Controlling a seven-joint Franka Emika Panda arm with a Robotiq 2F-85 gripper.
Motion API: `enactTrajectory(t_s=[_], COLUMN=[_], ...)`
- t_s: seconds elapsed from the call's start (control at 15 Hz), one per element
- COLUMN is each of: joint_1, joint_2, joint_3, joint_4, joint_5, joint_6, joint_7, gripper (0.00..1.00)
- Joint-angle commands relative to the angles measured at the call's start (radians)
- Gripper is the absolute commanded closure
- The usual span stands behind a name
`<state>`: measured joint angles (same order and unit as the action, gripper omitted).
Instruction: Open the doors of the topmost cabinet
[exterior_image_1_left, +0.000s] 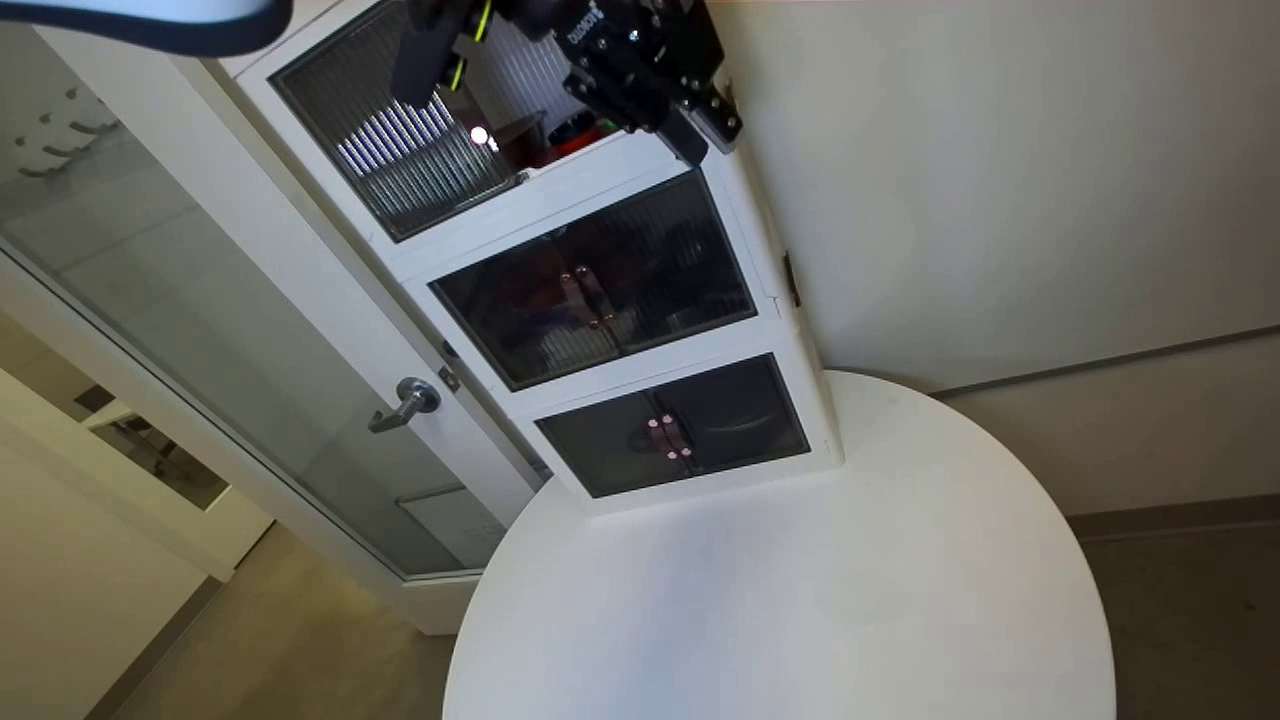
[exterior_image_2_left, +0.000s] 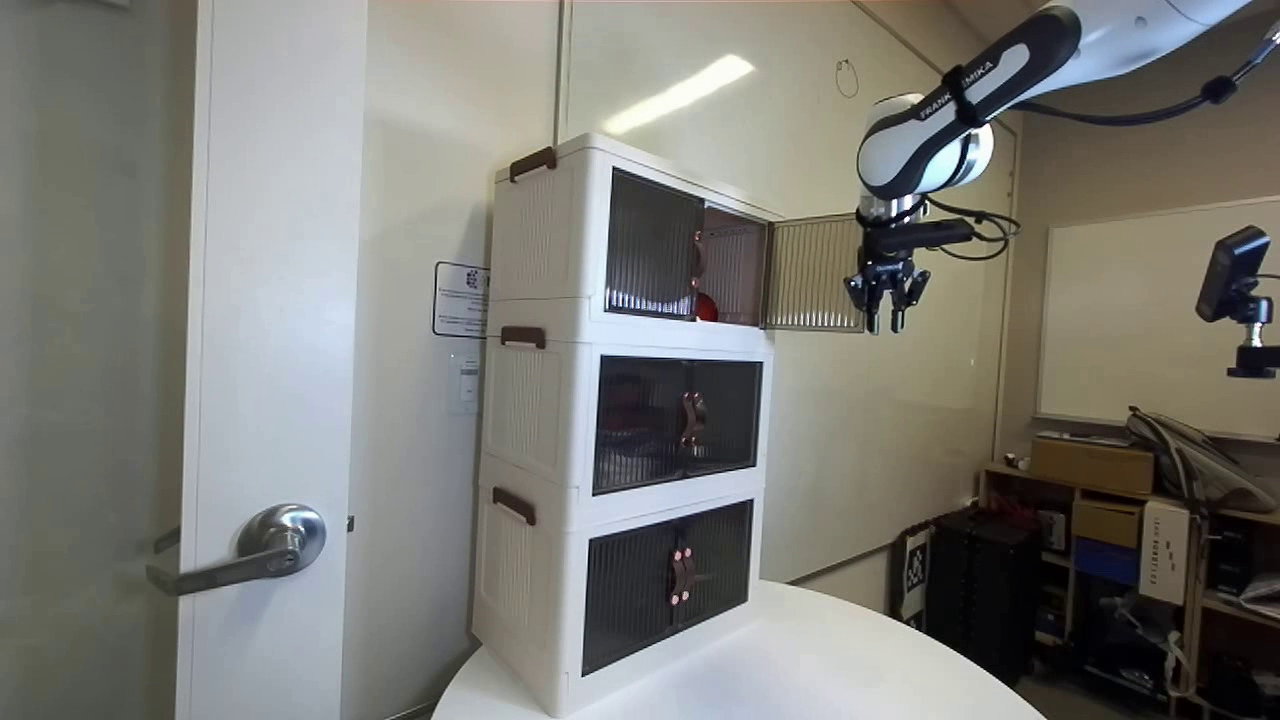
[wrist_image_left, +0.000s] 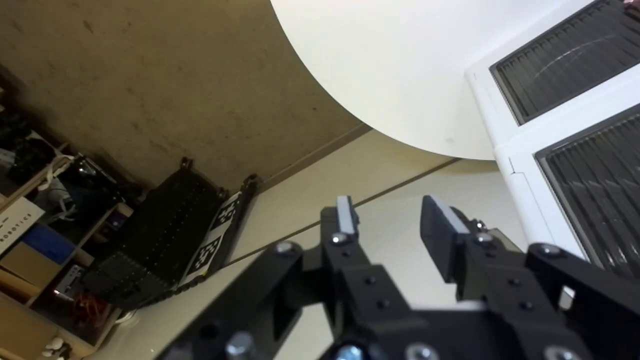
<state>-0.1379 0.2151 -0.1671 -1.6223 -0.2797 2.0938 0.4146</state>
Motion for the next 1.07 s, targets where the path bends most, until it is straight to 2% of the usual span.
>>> enactTrajectory(t_s=[0.0,0.27,0.53,0.67,1.0], joint_1=[0.02,0.027,0.034,0.026,0.016], joint_2=[0.052,0.07,0.077,0.069,0.037], joint_3=[-0.01,0.003,0.015,0.031,0.05], joint_4=[0.103,0.167,0.225,0.242,0.25], joint_5=[0.012,0.071,0.114,0.181,0.337], joint_6=[-0.146,-0.325,-0.494,-0.54,-0.518], joint_7=[0.032,0.014,-0.013,-0.07,-0.142], gripper=[0.28,0.0,0.0,0.0,0.0])
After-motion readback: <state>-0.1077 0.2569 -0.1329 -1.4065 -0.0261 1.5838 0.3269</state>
